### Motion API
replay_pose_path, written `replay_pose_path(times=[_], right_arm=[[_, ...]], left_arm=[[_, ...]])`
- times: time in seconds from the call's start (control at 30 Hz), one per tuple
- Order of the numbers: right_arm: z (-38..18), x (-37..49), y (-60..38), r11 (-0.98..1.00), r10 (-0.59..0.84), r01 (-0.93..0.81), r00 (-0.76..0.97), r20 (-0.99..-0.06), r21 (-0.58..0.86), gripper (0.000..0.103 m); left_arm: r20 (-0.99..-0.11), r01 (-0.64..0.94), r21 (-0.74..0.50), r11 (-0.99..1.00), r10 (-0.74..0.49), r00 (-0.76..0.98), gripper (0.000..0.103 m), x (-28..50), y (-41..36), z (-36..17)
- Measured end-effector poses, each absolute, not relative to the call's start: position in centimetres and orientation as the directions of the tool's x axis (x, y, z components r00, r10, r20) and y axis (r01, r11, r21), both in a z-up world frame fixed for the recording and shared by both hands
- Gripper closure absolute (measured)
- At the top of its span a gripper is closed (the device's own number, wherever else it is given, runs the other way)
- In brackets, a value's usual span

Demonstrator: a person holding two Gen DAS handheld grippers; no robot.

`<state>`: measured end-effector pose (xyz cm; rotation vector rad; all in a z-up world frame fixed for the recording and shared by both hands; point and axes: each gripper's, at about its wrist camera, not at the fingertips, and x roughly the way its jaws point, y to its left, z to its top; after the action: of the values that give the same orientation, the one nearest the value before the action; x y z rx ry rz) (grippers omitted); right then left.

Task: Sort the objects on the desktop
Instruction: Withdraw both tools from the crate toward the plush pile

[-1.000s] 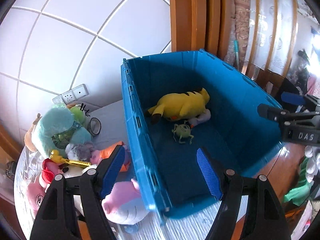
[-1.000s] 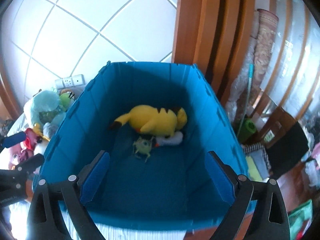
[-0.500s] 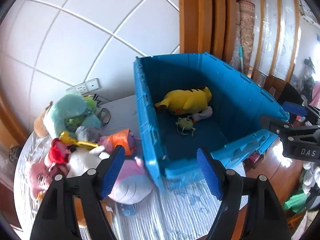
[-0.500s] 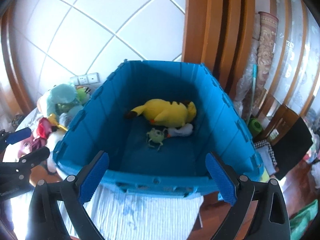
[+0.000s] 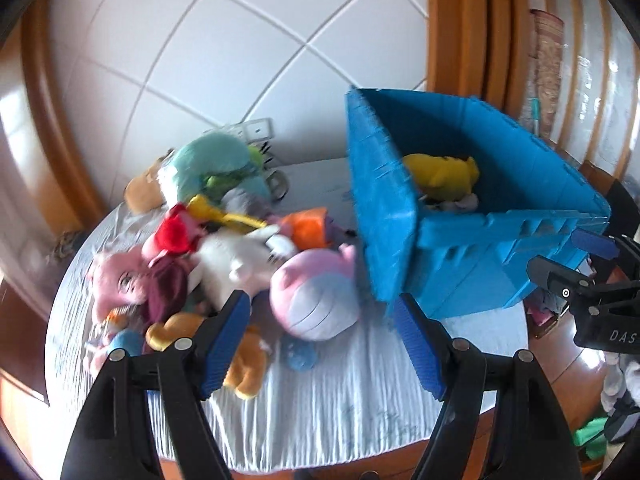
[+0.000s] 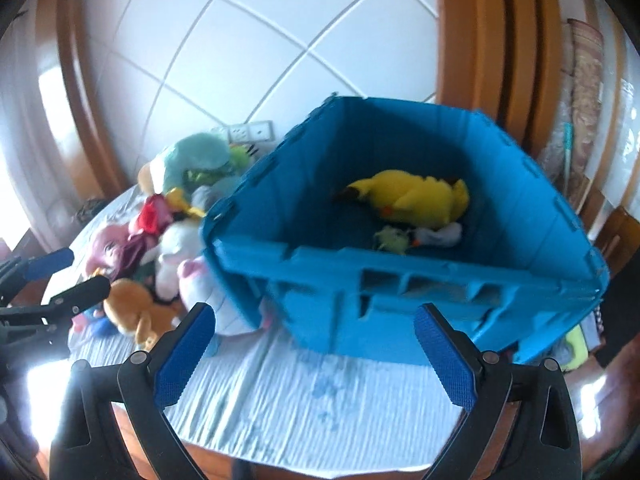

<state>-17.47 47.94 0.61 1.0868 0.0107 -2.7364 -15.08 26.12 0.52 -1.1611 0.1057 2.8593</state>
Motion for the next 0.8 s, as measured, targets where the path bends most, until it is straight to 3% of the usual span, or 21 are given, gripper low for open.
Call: replay_pose_path(times=[0.4,0.8], right_arm=[[0.1,-15.9,38.5,-0.965,-0.229,0.256,-0.716,-0.660,0.057,0.002],[-1.9,-15.8,26.0,-0.951,-0.263,0.303,-0.691,-0.674,0.061,0.001]], left_arm=[[-0.697,0.042,0.073,-0.996,-0.081,-0.713,0.029,-12.2,16.8,-1.4],[-0.713,0.084,0.050,-0.995,-0.095,-0.695,0.029,-10.8,4.2,-3.0]])
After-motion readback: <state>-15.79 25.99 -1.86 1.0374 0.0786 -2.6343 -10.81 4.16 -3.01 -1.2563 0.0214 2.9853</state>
